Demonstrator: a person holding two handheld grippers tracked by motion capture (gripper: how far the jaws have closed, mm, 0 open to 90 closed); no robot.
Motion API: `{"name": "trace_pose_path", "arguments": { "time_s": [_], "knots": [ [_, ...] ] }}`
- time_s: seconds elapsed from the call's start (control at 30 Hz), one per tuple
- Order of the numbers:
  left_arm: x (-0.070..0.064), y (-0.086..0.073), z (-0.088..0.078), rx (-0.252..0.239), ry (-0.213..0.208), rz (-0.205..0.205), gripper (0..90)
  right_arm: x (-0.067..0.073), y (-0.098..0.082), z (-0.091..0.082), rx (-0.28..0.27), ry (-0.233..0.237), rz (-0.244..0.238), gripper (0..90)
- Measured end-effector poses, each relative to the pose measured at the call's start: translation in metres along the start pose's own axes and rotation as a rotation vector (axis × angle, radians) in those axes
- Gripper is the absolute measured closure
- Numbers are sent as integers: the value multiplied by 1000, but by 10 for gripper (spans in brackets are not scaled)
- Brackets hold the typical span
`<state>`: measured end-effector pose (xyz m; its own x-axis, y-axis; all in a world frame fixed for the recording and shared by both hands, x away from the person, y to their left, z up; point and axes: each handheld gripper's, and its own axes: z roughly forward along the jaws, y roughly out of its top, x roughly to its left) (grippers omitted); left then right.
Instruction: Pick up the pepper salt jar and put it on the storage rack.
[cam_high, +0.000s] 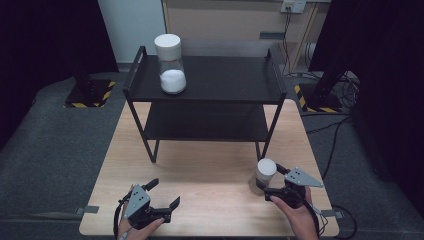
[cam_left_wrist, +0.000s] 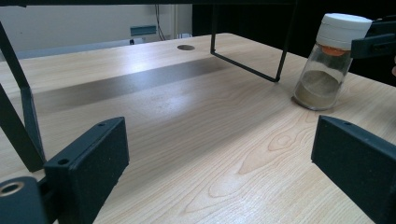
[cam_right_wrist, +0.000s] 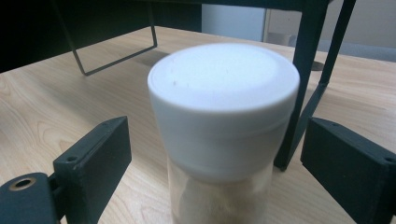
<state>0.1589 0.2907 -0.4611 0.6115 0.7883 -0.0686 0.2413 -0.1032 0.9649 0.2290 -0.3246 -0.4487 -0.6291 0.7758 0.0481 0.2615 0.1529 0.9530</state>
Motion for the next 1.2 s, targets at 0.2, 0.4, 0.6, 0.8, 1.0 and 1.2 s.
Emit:
{"name": "trace_pose_path", "arguments": {
  "time_s": [0.2,0.4,0.6,0.8,1.0,1.2],
  "knots": [
    [0,0,0,2,-1,2,33,2,3,5,0,-6,-5,168],
    [1,0,0,3,-2,0,35,4,4,7,3,-14,-1,247],
    [0,0,0,3,-2,1,35,7,3,8,-4,-27,-12,328],
    [1,0,0,4,-1,1,35,7,5,11,6,-34,-22,344],
    [1,0,-1,1,1,1,36,8,6,10,8,-36,-19,348],
    [1,0,-1,0,1,3,36,8,7,8,10,-37,-20,349]
  ]
}}
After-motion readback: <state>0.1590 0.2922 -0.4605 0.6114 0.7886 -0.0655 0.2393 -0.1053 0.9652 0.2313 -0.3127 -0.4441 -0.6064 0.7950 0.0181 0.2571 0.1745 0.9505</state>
